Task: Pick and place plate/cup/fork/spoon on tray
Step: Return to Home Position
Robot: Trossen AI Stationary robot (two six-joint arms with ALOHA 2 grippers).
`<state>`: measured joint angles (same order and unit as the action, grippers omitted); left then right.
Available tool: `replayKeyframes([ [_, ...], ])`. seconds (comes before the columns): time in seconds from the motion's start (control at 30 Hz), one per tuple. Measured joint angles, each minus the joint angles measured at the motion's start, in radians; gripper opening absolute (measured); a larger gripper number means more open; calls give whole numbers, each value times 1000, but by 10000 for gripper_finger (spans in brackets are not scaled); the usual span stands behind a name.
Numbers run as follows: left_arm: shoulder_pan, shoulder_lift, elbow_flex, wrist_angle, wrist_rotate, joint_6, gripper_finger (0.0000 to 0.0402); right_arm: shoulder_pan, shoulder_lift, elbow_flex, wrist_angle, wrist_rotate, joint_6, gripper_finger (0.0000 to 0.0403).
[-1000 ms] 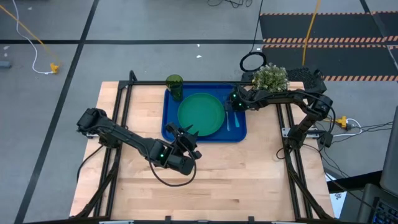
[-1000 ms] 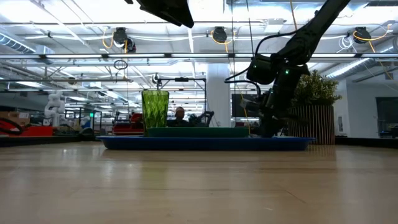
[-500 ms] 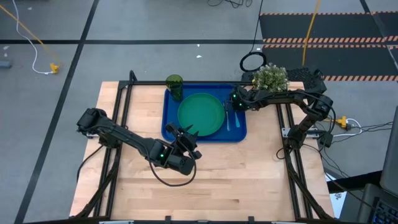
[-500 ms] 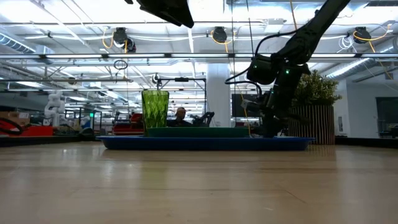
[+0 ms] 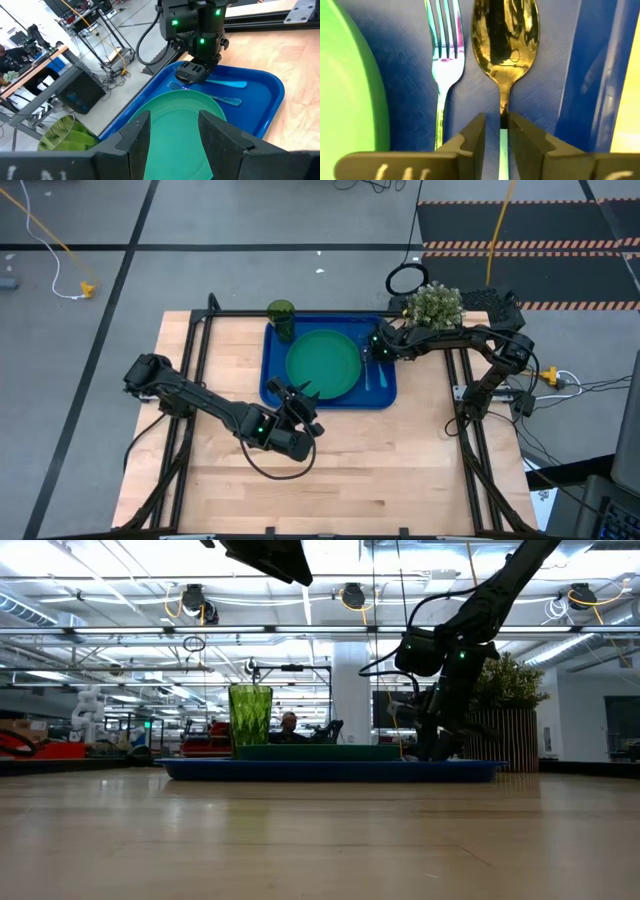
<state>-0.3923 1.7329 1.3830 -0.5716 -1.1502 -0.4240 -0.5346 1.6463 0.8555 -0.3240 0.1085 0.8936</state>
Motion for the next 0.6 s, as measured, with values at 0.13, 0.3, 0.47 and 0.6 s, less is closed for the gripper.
replayKeyframes([
  [0.13,0,0,0,0,1,0,170,0,-16,-1,-2,-4,-3,99],
  [0.3,0,0,0,0,1,0,170,0,-88,-3,-7,-4,-40,120],
  [0.47,0,0,0,0,1,0,170,9,-182,-1,-17,-35,-102,128],
  [0.6,0,0,0,0,1,1,170,63,-239,-1,-69,-90,-197,126],
])
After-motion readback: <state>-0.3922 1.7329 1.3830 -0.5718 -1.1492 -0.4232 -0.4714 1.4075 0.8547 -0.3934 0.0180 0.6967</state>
